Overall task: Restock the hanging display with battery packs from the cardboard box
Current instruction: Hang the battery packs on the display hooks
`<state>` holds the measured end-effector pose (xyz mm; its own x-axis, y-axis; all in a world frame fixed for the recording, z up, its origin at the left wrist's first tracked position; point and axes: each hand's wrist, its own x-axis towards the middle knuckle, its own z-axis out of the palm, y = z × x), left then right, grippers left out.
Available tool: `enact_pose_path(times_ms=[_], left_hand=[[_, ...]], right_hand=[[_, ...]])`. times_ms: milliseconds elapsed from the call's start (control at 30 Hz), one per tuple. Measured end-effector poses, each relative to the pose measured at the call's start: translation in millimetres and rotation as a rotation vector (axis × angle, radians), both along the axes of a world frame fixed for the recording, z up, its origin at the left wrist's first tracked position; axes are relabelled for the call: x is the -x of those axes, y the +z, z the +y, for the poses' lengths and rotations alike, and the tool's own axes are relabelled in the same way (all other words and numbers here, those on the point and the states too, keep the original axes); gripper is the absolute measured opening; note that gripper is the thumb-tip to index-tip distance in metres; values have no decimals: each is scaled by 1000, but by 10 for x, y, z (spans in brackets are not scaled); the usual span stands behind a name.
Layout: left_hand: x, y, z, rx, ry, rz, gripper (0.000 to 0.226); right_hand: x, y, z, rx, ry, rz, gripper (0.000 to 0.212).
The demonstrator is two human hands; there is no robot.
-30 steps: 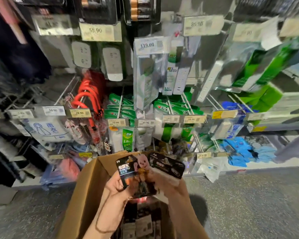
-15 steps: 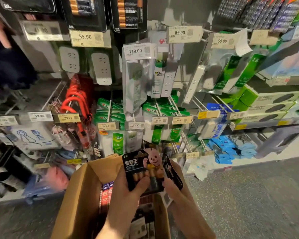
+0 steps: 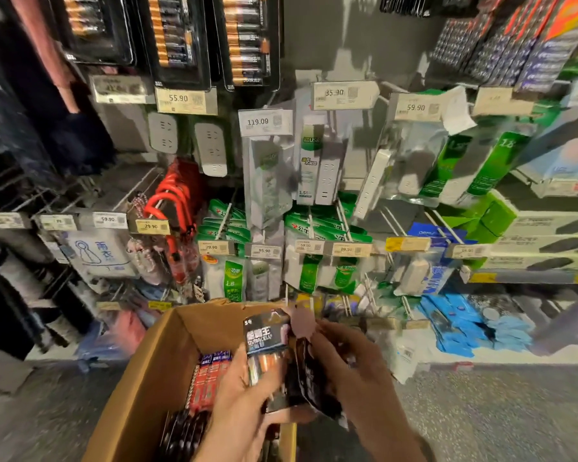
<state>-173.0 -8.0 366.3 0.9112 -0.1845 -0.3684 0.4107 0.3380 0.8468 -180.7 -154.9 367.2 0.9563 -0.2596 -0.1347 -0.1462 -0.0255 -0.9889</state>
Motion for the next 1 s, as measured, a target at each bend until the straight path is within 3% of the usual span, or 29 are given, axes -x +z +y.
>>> enact_pose_path(times_ms=[133,233,300,367,400,467,533,600,667,767,900,1000], left_hand=[[117,-38,-216,-246,44,-169,55],[151,-9,-434,-413,68,-189,53],[149,88,-562,-372,106,-238,53],[172,166,-688,-295,56,-325,80],[186,170,-746,-154,64,-346,88],[175,313,-813,13,136,-304,73],[158,422,-832,-24,155,-352,39],[60,651,-815,-118,147,-423,24],[-138,899,-786,-222,208,-463,33],[-369,1272,-743,-377,213,-654,35],[-637,1699,-680,-283,211,-774,52],[-857,1879,-600,-225,219,-806,40]], right_hand=[[-93,-117,-178,-38,-223,44,11],[-149,-33,-319,-163,-365,36,27],[-159,104,-407,-209,-423,17,37],[-151,193,-460,-192,-443,-30,44],[-133,268,-466,-156,-408,-45,48],[-147,310,-474,-147,-399,-89,43],[-146,415,-477,-155,-369,-135,30],[-133,552,-504,-225,-234,-192,17],[-137,768,-545,-321,-66,-248,16],[-288,1043,-635,-172,70,-366,35],[-470,1542,-630,-75,51,-494,32],[-573,1810,-566,-35,58,-543,35]])
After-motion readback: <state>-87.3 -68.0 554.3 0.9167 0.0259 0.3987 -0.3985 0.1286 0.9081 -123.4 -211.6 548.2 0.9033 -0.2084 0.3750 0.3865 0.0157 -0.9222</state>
